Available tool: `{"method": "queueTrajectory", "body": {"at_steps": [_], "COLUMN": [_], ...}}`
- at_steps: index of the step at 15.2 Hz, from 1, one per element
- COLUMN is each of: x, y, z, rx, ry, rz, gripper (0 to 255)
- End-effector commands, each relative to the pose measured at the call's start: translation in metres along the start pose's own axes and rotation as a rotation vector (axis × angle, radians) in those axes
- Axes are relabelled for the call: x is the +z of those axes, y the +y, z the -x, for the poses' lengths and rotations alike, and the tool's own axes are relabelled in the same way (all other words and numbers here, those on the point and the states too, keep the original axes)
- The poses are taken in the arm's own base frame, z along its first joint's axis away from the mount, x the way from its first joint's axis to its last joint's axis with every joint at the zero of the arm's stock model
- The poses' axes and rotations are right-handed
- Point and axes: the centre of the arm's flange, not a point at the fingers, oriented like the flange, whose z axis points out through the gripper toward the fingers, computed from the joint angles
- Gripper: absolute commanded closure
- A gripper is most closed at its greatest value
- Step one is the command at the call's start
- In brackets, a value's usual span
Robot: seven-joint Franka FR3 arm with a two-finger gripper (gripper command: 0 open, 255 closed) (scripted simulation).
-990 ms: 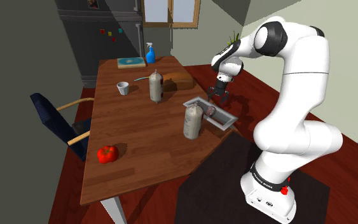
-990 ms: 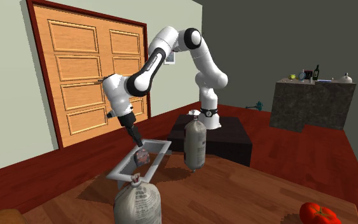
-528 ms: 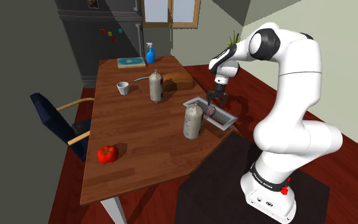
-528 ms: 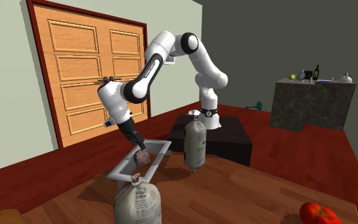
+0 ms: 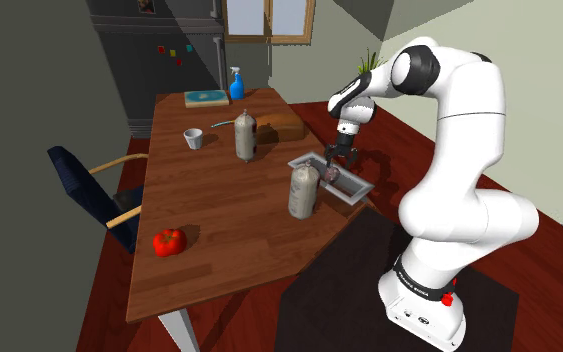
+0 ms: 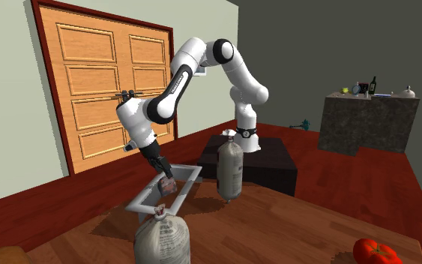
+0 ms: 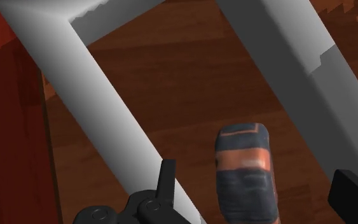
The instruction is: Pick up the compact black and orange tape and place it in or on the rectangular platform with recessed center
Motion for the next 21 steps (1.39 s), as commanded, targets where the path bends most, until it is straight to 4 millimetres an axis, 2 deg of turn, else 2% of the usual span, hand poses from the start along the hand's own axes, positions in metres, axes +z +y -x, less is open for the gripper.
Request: {"method": "queueTrajectory", "body": {"at_steps": [1, 10, 21], "x": [0.000, 0.000, -0.054], "y": [0.000, 0.000, -0.011], "z": [0.000, 0.000, 0.020], "rx": [0.000, 0.000, 0.000], "ry": [0.000, 0.000, 0.000], "rz": [0.000, 0.000, 0.000], "gripper": [255, 255, 255]}}
